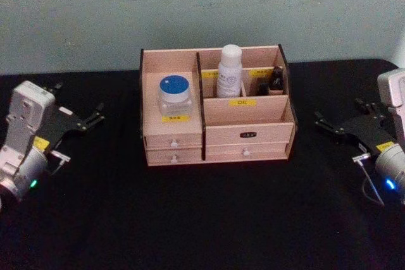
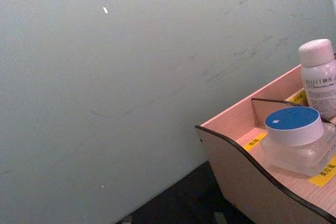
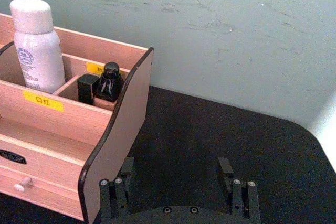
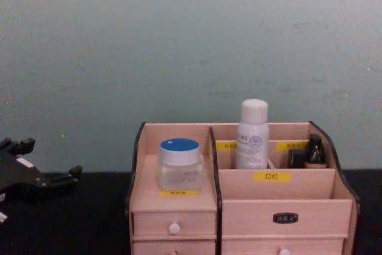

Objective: Pick up the facial cleanser and watermelon frost from the table and place them into the tiered storage box.

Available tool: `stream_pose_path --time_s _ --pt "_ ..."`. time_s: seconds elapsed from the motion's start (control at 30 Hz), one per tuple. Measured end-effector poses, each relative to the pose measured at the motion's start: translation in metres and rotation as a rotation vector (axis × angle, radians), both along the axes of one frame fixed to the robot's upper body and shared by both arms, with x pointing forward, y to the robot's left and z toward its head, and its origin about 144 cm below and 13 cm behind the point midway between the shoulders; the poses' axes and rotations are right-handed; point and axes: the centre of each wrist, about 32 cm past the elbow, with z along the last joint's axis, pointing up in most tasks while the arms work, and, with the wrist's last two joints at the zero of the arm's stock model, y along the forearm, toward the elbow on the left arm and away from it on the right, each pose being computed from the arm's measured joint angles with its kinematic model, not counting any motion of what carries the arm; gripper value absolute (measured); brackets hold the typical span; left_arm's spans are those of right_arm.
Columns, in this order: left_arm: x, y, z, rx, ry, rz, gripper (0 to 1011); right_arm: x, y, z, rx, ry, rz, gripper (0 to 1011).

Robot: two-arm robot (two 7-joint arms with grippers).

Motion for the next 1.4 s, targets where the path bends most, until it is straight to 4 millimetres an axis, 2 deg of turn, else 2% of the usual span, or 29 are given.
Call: stream_pose_path --time_s 1.4 --pt "0.0000 0.0000 0.0000 0.000 0.000 0.000 1001 0.0000 0.0000 0.0000 0.000 0.000 0.000 1000"
